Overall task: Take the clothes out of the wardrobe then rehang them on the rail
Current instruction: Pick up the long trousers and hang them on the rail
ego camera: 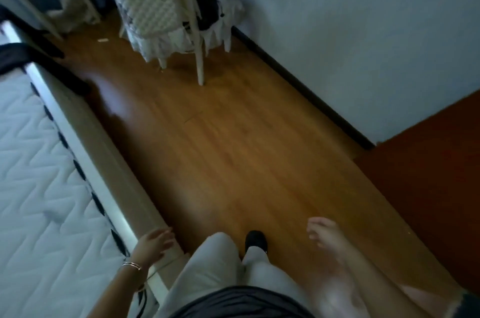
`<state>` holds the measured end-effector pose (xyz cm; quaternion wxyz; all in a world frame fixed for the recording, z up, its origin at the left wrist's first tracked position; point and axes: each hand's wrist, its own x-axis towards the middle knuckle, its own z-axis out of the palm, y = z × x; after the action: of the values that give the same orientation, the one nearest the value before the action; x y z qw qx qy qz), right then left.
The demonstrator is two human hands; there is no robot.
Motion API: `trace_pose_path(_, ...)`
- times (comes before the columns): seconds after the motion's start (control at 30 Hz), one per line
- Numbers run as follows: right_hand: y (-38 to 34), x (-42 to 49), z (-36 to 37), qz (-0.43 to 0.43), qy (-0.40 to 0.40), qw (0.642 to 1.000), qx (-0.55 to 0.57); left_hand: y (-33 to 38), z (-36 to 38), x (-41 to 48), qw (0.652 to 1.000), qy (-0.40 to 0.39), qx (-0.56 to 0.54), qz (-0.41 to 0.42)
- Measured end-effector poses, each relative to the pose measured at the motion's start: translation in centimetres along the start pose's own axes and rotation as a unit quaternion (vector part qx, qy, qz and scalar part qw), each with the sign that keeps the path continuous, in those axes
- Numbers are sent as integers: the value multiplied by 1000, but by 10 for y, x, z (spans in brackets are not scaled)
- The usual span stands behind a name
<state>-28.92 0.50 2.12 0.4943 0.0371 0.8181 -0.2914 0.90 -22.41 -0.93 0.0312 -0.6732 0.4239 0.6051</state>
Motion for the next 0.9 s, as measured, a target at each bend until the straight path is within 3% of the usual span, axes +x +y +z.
trace_pose_path(0.23, -176, 56, 68, -88, -82, 990, -79, -26, -54, 14, 977, 113, -135, -121)
trace_pose_path(0.37, -227, 86, 115, -82, -87, 983, -137, -20, -82, 50, 961, 114, -178, -180)
trace_pose_path(0.5, -276, 98, 165, -42, -101, 973, -204, 39, -119, 88, 954, 113, -217, -174)
trace_pose_path(0.7, -370, 126, 224, -60, -96, 961, -251, 119, -179, 148, 948, 127, -265, -119)
trace_pose_path(0.9, -471, 175, 285, -42, -79, 951, -297, 159, -230, 206, 910, 139, -343, -188)
